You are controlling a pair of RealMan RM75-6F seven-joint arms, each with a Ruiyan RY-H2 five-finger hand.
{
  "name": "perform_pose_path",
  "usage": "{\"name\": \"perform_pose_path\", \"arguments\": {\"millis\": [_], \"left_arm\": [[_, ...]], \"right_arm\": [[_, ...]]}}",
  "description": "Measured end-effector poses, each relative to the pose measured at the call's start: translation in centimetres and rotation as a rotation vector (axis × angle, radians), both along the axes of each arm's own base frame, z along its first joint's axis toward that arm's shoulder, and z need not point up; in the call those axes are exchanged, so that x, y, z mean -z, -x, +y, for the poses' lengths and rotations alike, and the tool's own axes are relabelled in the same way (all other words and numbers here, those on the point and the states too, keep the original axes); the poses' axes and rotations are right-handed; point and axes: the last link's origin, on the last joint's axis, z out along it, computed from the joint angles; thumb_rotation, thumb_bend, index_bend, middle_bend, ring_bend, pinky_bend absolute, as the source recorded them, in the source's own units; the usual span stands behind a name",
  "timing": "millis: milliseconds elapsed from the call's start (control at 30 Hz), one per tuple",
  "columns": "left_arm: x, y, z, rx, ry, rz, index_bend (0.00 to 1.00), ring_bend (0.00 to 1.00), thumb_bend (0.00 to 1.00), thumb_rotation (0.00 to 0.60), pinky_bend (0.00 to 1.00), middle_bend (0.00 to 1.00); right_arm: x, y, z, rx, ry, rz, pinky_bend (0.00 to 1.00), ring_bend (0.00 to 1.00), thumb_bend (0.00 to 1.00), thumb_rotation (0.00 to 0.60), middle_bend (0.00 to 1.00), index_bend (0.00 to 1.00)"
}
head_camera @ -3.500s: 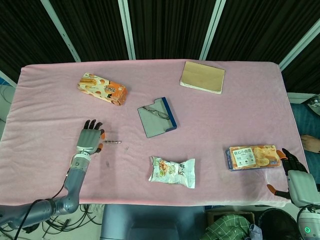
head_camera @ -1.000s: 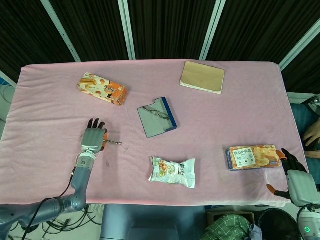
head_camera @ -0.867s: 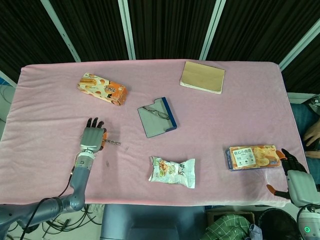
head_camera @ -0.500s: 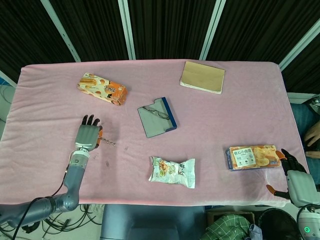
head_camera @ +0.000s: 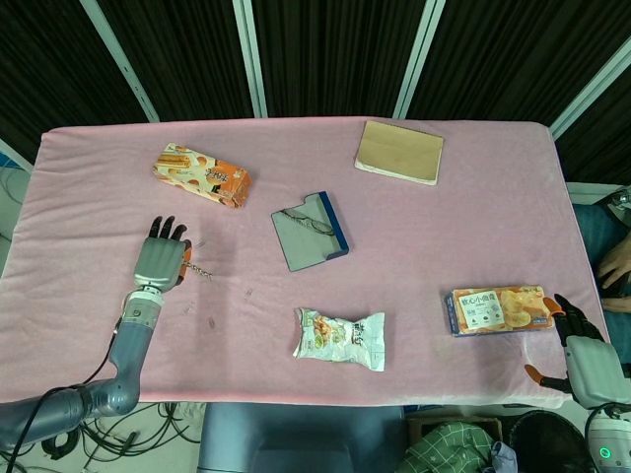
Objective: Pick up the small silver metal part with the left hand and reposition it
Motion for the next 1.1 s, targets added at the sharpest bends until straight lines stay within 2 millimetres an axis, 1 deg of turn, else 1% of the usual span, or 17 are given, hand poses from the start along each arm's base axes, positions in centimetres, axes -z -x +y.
{"name": "perform_pose_path", "arguments": {"millis": [333, 633, 833, 933, 1100], "left_arm": [[-1.4, 0.0, 0.1, -0.003, -0.004, -0.041, 0.57, 0.00, 0.43, 0.600, 0.00, 0.18], [-3.1, -0.1, 0.8, -0.024, -0.035, -0.053, 0.57, 0.00, 0.43, 0.600, 0.00, 0.18], [-3.4, -0.6, 2.1, -0.040, -0.025, -0.047, 0.57, 0.00, 0.43, 0.600, 0.00, 0.18], [-3.4, -1.0, 3.0, -0.047, -0.021, -0.052, 0.57, 0.00, 0.43, 0.600, 0.00, 0.18], [-3.0, -1.4, 4.6, -0.046, -0.005, -0.031, 0.57, 0.00, 0.43, 0.600, 0.00, 0.18]], "right_arm": [[0.0, 0.0, 0.0, 0.003, 0.001, -0.004, 0.18, 0.05, 0.09, 0.600, 0.00, 0.00], [0.0, 0.0, 0.0, 0.003, 0.000, -0.002, 0.18, 0.05, 0.09, 0.600, 0.00, 0.00], [0.0, 0.0, 0.0, 0.000, 0.003, 0.002, 0.18, 0.05, 0.09, 0.600, 0.00, 0.00], [0.0, 0.0, 0.0, 0.001, 0.004, 0.004, 0.18, 0.05, 0.09, 0.600, 0.00, 0.00], [0.0, 0.0, 0.0, -0.003, 0.004, 0.009, 0.18, 0.05, 0.09, 0.600, 0.00, 0.00]]}}
